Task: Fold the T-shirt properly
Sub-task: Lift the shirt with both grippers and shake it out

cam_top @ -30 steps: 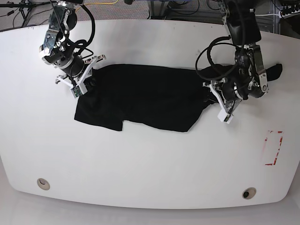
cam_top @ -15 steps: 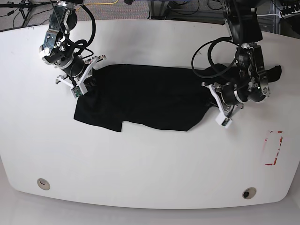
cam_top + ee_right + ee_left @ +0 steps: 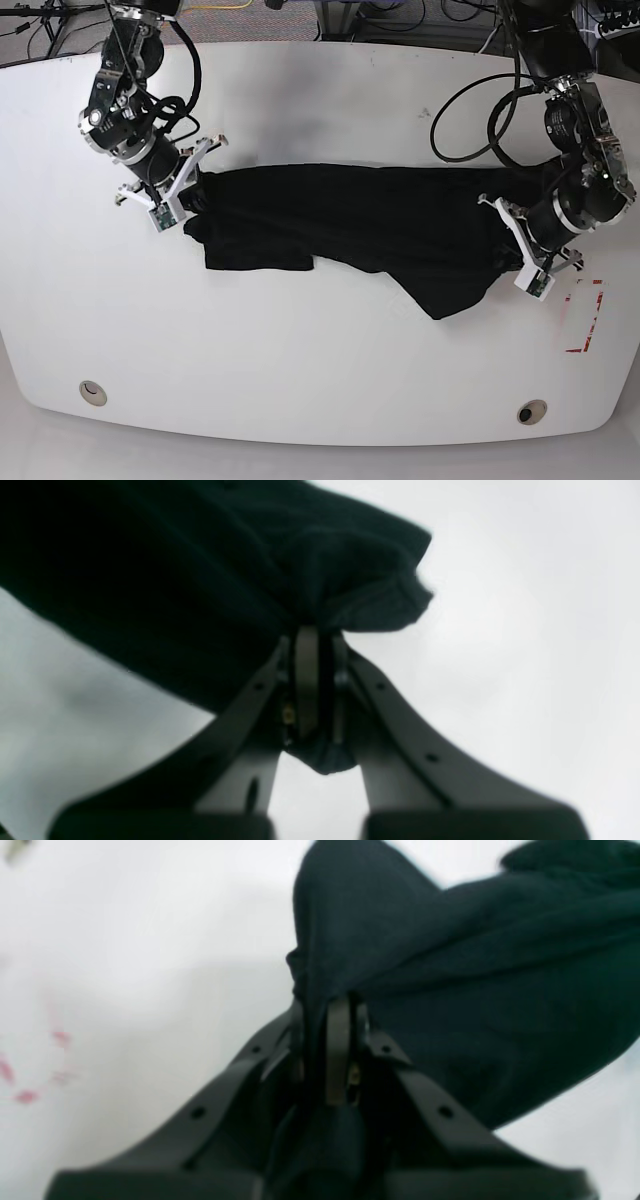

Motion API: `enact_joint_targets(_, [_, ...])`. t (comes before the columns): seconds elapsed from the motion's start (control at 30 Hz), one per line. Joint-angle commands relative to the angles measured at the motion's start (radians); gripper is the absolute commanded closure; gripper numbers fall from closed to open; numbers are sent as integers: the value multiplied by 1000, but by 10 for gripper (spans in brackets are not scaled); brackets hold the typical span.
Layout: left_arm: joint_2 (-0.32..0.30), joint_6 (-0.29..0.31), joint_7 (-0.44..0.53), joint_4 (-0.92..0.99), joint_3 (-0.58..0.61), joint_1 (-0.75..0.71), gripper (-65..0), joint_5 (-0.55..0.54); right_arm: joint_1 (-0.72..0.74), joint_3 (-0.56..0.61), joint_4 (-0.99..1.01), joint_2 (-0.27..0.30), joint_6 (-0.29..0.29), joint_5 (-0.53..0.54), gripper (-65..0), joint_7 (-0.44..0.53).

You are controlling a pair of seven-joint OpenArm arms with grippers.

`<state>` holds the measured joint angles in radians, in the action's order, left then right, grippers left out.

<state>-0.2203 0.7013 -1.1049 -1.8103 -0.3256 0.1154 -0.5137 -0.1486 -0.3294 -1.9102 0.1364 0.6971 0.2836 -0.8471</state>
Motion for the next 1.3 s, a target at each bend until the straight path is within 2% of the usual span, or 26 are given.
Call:
enact_joint_targets(0.0, [-21, -3, 21, -32, -36, 22, -7, 8, 47, 5, -19, 13, -9, -2, 0, -7])
enact_joint_targets(0.27, [-29, -3, -11, -30, -123, 111, -8, 8, 212, 9, -19, 18, -9, -2, 0, -57])
enact_joint_targets(0.6, [-34, -3, -85, -29, -180, 295, -10, 8, 413, 9, -19, 19, -7, -2, 0, -57])
enact_joint_targets(0.77, [-32, -3, -86, -27, -180, 401, -10, 13, 530, 11, 16, 22, -7, -2, 0, -59])
enact_joint_targets(0.9, [-31, -3, -86, -26, -177, 490, -10, 13, 633, 16, 51, 47, -7, -2, 0, -87])
enact_joint_targets(1.27, [-31, -9, -86, -24, -89, 743, -10, 14, 875, 39, 163, 101, -7, -2, 0, -102])
